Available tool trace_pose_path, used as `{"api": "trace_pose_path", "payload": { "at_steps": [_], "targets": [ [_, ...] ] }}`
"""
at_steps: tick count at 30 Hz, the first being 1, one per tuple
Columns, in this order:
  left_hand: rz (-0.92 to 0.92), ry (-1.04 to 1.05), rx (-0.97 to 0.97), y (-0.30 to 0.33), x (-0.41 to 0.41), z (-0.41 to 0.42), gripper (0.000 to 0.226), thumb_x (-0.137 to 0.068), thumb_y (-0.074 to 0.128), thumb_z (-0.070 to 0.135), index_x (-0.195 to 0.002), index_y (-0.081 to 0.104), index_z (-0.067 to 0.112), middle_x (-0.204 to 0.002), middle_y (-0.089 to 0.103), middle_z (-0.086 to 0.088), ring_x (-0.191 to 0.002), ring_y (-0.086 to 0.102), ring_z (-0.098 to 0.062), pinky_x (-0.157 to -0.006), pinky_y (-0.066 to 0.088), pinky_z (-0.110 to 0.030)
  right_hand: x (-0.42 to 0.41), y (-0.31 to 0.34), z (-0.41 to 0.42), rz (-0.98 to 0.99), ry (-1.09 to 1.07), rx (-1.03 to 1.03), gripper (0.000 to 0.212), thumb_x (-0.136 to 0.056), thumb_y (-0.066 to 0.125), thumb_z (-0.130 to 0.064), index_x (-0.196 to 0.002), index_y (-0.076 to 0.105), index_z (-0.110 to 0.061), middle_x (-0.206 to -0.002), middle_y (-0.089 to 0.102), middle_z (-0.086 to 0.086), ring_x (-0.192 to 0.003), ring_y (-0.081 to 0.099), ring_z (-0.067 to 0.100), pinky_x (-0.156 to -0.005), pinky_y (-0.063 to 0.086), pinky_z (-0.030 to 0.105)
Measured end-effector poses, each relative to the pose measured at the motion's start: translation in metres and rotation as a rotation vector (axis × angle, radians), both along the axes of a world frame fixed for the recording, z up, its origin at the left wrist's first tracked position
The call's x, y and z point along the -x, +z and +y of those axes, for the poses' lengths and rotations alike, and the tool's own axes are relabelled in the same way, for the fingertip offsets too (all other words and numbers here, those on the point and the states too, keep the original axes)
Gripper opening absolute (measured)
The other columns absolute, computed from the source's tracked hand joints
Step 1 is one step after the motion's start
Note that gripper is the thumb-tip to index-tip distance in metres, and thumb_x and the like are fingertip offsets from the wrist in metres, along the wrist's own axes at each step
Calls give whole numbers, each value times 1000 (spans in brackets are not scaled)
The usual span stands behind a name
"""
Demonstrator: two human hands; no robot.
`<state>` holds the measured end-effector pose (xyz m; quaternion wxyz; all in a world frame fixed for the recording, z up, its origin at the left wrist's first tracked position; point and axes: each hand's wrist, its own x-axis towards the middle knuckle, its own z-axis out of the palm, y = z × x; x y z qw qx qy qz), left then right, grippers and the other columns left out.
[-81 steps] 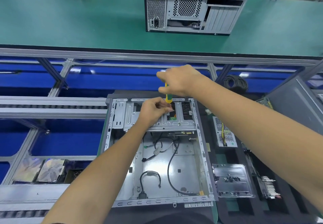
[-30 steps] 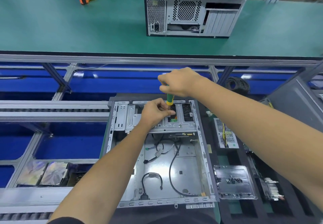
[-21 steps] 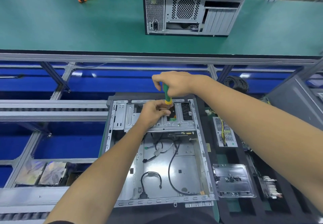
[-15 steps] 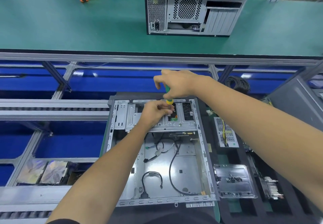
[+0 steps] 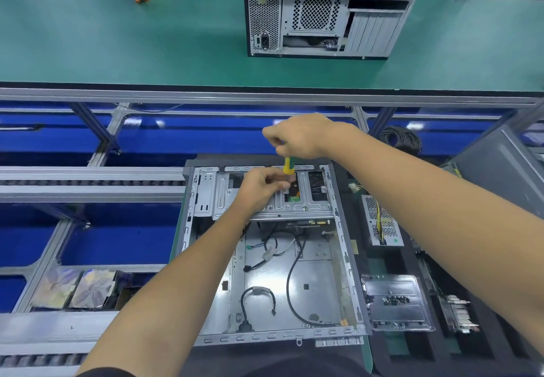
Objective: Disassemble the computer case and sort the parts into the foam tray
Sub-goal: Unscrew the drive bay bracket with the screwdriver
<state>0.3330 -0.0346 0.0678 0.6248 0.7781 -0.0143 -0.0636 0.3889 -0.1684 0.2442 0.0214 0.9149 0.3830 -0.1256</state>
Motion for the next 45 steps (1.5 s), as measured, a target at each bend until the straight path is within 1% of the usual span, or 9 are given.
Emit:
{"api": "trace_pose_path", "payload": {
  "at_steps": [5,11,16,20,24,27,32,36,45],
  "targets": [
    [1,29,62,2,2,-5,26,-83,74,-13,-89,71,12,-92,78,-2,-90,77,-12,-81,58,-20,-4,-2,-8,68,-7,-33,20,-83,61,-14,-95,56,-29,-91,50,-8,-88,53,20,-59,33,32],
    [5,71,33,2,1,-6,20,-78,83,-6,-85,72,9,-85,79,0,-85,76,-14,-79,58,-22,1,-5,-4,-35,-88,-101,22,-94,52,-40,-89,50,-19,-82,58,-1,-79,54,25,-54,26,33],
    [4,125,-21,2,2,-7,34,-71,92,5,-71,63,22,-75,75,6,-76,72,-15,-75,59,-27,11,1,7,-248,-90,160,37,-104,35,-45,-88,49,-15,-71,43,0,-68,46,25,-56,25,33],
    [-10,104,-38,4,4,-6,32,-70,93,9,-73,64,21,-81,76,-3,-77,71,-18,-75,59,-27,11,11,9,-96,-47,220,28,-101,43,-35,-75,39,-23,-74,46,-3,-71,45,22,-58,27,33],
    [-3,17,11,5,4,-3,20,-82,82,1,-100,75,8,-98,79,3,-93,74,-7,-80,55,-16,7,16,6,-24,56,179,17,-87,58,-12,-84,53,-28,-89,44,-8,-79,48,18,-55,25,30],
    [16,-8,40,7,6,-3,18,-88,74,-3,-100,75,11,-102,79,-1,-101,74,-13,-91,56,-22,6,9,2,69,43,77,23,-84,62,-6,-85,58,-28,-92,38,-7,-94,45,22,-55,25,30],
    [19,31,20,7,6,-4,11,-85,80,2,-88,75,12,-91,80,5,-92,75,-12,-83,57,-21,9,9,3,-18,23,167,33,-92,61,-35,-119,44,-26,-103,45,1,-85,50,25,-54,28,33],
    [7,66,-20,9,5,-7,21,-77,89,11,-78,71,21,-87,79,3,-87,74,-21,-82,60,-30,15,5,6,-191,-50,196,28,-103,38,-46,-102,39,-17,-75,44,3,-64,44,22,-54,31,34],
    [8,122,-102,9,6,-6,38,-65,98,26,-61,61,34,-73,73,0,-77,70,-25,-79,59,-48,17,2,8,-186,-89,108,41,-103,34,-47,-82,51,-17,-72,52,1,-69,47,24,-56,25,32]
  ]
}}
